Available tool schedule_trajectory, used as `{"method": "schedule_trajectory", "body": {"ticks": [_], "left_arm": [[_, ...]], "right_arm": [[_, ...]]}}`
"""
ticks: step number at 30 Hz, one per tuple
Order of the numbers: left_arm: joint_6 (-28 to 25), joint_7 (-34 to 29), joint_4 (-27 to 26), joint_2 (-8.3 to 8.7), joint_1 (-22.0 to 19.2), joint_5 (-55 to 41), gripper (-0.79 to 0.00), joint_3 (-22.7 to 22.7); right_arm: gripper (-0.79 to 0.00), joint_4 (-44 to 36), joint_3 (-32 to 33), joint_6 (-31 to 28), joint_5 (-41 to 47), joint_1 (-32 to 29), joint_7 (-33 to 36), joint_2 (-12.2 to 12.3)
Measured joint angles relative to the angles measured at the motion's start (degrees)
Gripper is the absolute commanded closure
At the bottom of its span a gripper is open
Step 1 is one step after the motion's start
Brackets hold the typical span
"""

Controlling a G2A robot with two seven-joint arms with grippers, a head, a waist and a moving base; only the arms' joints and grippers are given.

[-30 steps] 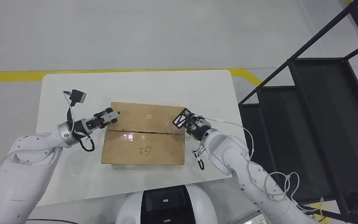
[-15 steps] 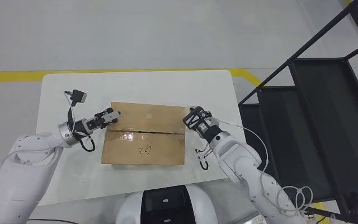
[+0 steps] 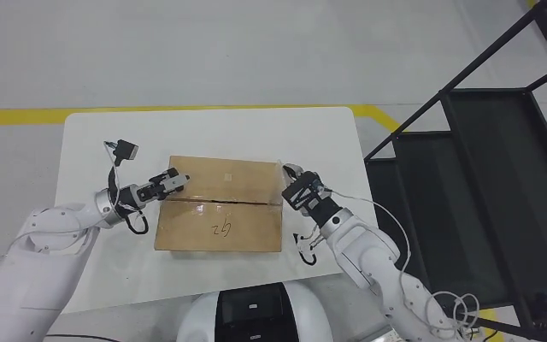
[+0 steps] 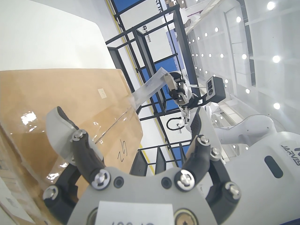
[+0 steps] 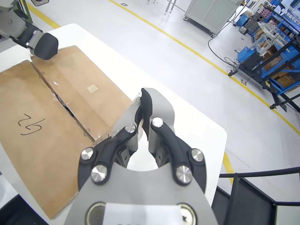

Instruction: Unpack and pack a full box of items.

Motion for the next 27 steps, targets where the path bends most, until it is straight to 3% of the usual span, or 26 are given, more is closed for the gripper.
{"method": "schedule_trajectory", "body": {"ticks": [17, 27], "left_arm": [[0.91, -5.07, 0.25, 1.06, 2.68, 4.42, -0.785, -4.04], [1.47, -4.38, -0.11, 1.12, 3.25, 5.00, -0.785, -4.56]], "right_arm": [[0.000, -1.34, 4.49, -1.38, 3.80, -3.07, -5.99, 0.01], [0.000, 1.01, -1.60, -6.19, 2.06, 0.47, -5.00, -0.64]]}}
